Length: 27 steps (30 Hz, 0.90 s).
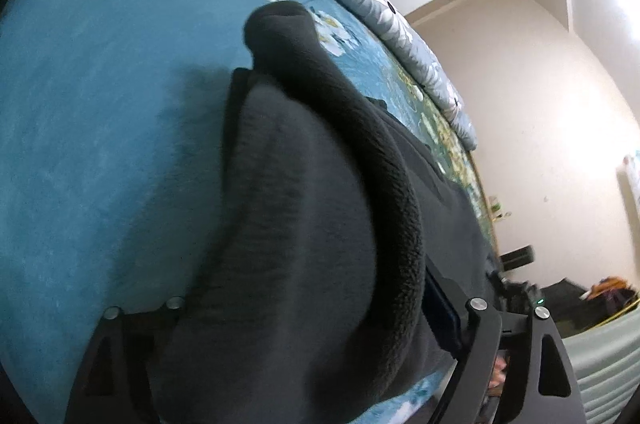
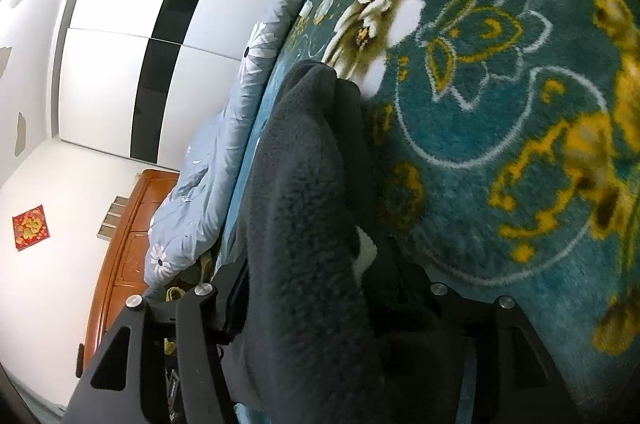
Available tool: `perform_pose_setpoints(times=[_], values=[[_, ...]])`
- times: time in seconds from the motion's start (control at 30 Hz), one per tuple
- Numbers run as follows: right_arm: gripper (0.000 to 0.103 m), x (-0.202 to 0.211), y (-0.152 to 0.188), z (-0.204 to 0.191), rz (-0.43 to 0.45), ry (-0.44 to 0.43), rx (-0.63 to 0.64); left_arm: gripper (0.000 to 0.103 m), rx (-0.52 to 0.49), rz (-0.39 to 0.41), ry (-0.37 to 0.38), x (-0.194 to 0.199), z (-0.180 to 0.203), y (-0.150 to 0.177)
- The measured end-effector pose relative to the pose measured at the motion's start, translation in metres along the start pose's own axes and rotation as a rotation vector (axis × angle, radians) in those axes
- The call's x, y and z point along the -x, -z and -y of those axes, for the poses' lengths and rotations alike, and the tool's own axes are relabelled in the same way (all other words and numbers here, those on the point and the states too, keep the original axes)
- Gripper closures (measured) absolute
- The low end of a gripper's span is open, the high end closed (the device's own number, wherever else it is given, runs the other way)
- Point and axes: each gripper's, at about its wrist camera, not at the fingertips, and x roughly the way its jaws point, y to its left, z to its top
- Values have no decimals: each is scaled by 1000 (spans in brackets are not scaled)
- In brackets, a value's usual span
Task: Fold clothes
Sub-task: 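Grasp the folded jacket bundle with both grippers from its sides, then lift the folded jacket with both grippers and carry it toward the clothes stack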
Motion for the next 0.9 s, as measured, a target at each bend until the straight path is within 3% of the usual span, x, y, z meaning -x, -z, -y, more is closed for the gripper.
perform_pose_setpoints(times=[0.17, 0.33, 0.77, 0.9], values=[[42, -1, -1, -2, 2, 1, 2, 26, -30, 14, -21, 2, 6, 1], [50, 5, 2, -9, 5, -2, 14, 53, -60, 36, -41, 16, 6, 10], [55, 51, 42, -37, 14, -68, 99, 56, -206, 109, -88, 55, 55, 24], [55, 54, 48, -52, 9, -103, 130, 56, -233, 136, -102, 89, 44, 42]])
